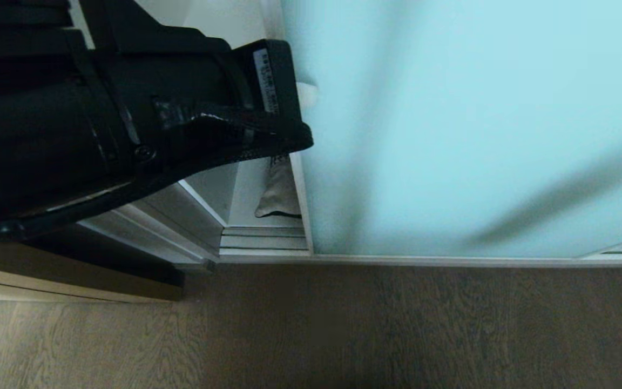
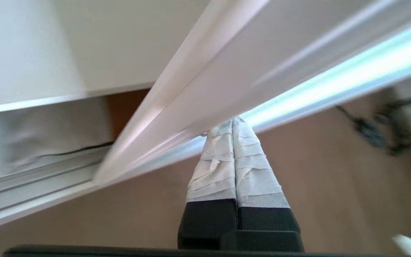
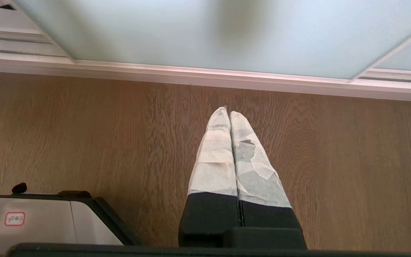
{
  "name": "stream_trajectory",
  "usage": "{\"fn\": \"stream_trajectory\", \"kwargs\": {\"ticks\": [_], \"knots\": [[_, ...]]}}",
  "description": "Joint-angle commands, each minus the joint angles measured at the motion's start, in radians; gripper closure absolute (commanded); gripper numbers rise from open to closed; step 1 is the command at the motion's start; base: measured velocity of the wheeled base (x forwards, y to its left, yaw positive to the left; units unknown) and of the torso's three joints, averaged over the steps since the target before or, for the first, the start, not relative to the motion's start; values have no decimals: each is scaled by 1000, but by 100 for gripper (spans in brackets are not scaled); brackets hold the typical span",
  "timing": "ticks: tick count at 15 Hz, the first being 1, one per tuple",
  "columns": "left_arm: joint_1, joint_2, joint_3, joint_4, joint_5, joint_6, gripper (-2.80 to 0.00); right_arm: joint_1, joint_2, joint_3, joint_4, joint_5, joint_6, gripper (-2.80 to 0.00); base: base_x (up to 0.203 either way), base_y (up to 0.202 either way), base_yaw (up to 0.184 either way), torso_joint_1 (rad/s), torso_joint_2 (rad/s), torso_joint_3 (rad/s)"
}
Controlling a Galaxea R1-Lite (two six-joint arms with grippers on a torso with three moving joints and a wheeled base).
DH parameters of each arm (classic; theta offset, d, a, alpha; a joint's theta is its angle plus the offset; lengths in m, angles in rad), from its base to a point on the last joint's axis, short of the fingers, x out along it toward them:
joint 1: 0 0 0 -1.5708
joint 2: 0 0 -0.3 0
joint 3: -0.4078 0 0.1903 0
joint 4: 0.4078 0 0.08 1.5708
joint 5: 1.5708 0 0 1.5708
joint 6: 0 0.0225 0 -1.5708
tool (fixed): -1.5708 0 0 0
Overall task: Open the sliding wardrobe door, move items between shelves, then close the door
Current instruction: Close the door
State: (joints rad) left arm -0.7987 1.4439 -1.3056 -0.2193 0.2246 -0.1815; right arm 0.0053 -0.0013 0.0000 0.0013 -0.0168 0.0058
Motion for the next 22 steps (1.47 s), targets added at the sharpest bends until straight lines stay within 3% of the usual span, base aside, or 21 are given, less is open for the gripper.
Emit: {"fn": "stream_trajectory", "kwargs": {"ticks": [1,6,10,13,18,22], "knots": [[28,-67,24,-7,6,2,0,1,-2,1,0,0,0,0,0,0,0,0,0,0],[66,-175,70,2,7,19,0,1,-2,1,0,0,0,0,0,0,0,0,0,0],[74,-253,70,74,11,18,0,1,-2,0,0,0,0,0,0,0,0,0,0,0],[147,-295,75,101,9,22,0,1,-2,0,0,0,0,0,0,0,0,0,0,0],[154,-402,81,208,9,36,0,1,-2,2,0,0,0,0,0,0,0,0,0,0],[168,-480,134,228,9,34,0,0,-2,1,0,0,0,0,0,0,0,0,0,0]]}}
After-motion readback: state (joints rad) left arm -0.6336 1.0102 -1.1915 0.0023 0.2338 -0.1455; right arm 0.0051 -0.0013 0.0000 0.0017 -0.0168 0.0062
